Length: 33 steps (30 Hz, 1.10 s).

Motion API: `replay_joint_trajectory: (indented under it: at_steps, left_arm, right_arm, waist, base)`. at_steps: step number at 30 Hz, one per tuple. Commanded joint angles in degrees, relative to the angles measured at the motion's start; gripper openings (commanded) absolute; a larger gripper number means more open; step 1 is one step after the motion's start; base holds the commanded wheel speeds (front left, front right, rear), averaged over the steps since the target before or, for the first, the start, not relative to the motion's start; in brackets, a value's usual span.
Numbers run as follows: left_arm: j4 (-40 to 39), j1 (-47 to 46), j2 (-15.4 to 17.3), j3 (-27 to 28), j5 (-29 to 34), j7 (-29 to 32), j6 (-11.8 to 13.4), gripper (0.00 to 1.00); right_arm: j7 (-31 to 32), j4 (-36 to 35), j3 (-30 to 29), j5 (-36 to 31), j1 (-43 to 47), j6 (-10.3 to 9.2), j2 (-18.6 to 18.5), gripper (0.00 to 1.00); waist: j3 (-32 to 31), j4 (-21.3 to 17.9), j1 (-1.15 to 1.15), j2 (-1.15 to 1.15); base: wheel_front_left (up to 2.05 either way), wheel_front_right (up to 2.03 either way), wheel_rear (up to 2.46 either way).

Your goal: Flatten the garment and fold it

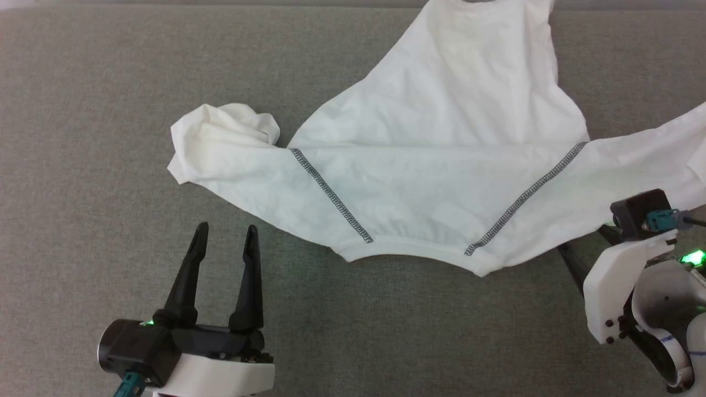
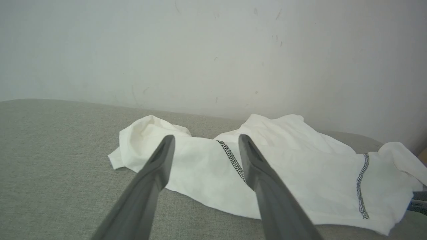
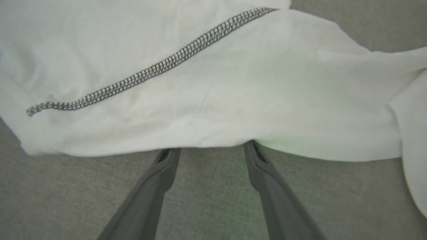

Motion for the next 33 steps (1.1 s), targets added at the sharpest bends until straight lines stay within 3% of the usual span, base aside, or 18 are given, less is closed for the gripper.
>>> replay_joint_trajectory:
  at_steps: [1,10,18,33]
  left_arm:
    - [0.2,-0.1,-0.1,0.0,-0.2,-0.3,0.2,1.00]
    - [0.4,0.9,-0.1,-0.1,-0.1,-0.3,0.1,1.00]
    - [0.1,1.5,-0.1,-0.5,-0.3,-0.3,0.0,1.00]
    - [0.1,0.2,-0.1,-0.9,-0.4,-0.3,-0.4,1.00]
  right_arm:
    - [0.2,-0.2,0.0,0.3,0.6,-0.04,0.3,1.00]
    - [0.2,-1.0,-1.4,0.8,3.1,-0.04,1.0,1.00]
    - [0.0,-0.6,-2.8,-0.1,3.2,-0.04,-0.6,1.00]
    - [2.0,2.6,2.6,-0.3,-1.4,-0.04,-5.5,1.00]
  waist:
    - [-1.2,-0.9,0.00,-0.01]
    - [-3.8,-1.7,0.00,-0.01]
    - [-3.4,-0.5,0.00,-0.01]
    - [-0.1,2.1,0.00,-0.01]
  base:
    - [0.00,0.00,0.00]
    - [0.00,0.00,0.00]
    - [0.00,0.00,0.00]
    - [0.00,0.00,0.00]
